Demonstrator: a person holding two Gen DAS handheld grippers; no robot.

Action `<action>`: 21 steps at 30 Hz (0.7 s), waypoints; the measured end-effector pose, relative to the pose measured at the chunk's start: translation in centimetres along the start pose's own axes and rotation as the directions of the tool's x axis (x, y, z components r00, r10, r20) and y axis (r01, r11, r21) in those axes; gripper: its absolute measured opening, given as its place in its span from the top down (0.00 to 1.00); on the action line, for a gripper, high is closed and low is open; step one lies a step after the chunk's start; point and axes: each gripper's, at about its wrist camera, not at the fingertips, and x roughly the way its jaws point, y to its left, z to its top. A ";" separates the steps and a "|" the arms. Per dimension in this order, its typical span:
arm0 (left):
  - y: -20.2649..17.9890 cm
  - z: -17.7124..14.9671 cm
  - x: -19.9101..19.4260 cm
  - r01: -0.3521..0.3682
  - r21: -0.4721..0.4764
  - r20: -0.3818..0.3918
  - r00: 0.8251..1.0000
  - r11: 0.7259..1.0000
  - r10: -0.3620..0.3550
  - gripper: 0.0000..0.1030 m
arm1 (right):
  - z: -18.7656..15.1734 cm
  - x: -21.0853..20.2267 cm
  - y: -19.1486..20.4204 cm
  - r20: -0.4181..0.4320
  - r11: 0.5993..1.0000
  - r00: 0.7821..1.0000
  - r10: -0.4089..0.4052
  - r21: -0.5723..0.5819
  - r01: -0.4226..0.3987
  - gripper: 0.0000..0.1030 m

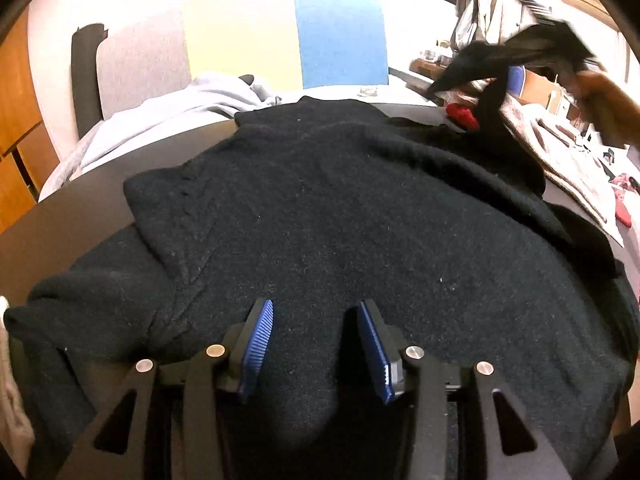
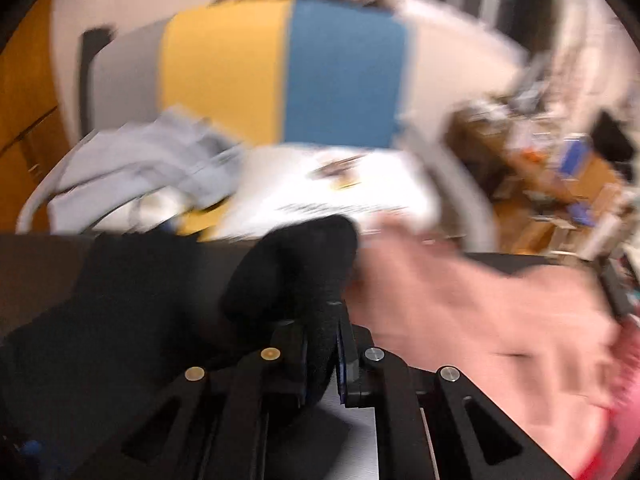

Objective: Fold clothes

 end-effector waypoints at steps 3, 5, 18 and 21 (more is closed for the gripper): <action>0.0 0.0 0.1 -0.003 0.004 0.000 1.000 1.000 0.003 0.56 | -0.5 -4.8 -9.4 0.033 0.976 0.982 -0.187 0.123 0.182 0.89; -0.3 0.1 0.2 -0.016 0.029 -0.004 1.000 0.999 0.016 0.55 | -1.2 -6.7 -15.9 0.010 0.936 0.962 -0.272 0.233 0.263 0.74; -3.3 -1.6 -3.3 0.072 0.117 -0.004 0.997 0.991 -0.072 0.56 | -10.3 -12.2 -10.0 0.031 0.955 0.982 0.187 0.230 -0.189 0.16; -3.9 -2.8 -3.3 0.091 0.119 -0.020 0.996 0.989 -0.089 0.55 | -14.3 -10.1 -0.8 -0.114 0.919 0.913 0.391 0.097 -0.382 0.17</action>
